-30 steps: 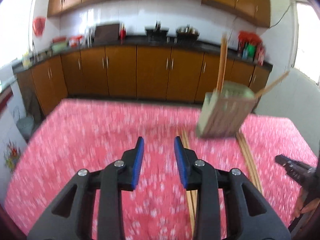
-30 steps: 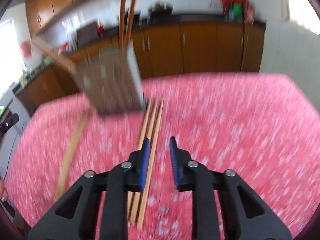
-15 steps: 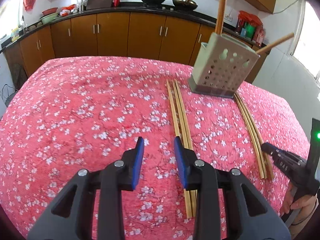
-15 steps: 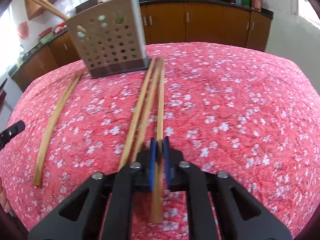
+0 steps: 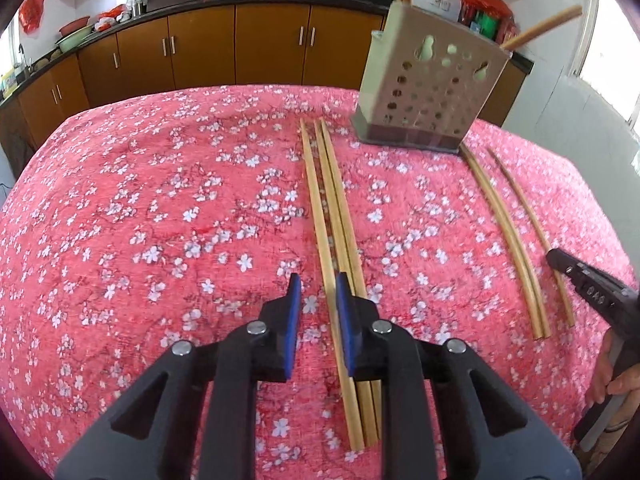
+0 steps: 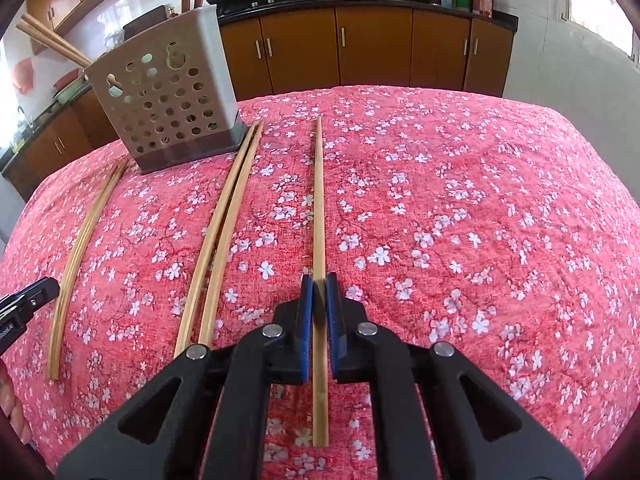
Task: Organize utensils
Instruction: 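Close the right tool on a third chopstick while the left tool grasps another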
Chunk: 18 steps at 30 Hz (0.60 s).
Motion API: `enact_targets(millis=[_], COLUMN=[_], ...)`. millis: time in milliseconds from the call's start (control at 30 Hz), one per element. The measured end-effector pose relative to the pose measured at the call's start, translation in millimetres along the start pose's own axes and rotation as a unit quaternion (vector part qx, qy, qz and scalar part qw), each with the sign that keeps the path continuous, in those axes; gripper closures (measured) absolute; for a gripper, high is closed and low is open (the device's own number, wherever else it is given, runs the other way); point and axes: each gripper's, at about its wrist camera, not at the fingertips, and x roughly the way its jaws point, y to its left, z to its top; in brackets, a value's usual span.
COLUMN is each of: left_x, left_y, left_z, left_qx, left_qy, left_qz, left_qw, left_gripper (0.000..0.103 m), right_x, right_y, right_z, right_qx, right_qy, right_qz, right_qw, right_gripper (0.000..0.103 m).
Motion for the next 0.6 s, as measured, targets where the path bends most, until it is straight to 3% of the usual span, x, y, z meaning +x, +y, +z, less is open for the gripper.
enact_targets(millis=[233,333,600], left_x=[8.0,10.7,11.4], left_y=[-8.4,-8.1,47.0], left_z=[0.6,3.7,17.6], left_qx=[0.017,0.017,-0.036], left_qy=[0.000,-0.004,-0.008], left_qz=[0.023,0.034,0.067], left_qw=[0.9996,0.9992,0.9971], left_gripper=[0.085,0.093,0.092], right_x=[-3.9,-4.4,-2.0], right_y=[1.5,7.1,-7.1], right_z=[-3.0,-5.5,-0.7], right_qx=[-0.004,-0.011,-0.001], right_qy=[0.001,-0.001,-0.010], right_qz=[0.007,0.011,-0.010], right_qw=[1.000,1.000,1.000], right_gripper=[0.095,0.095,0.095])
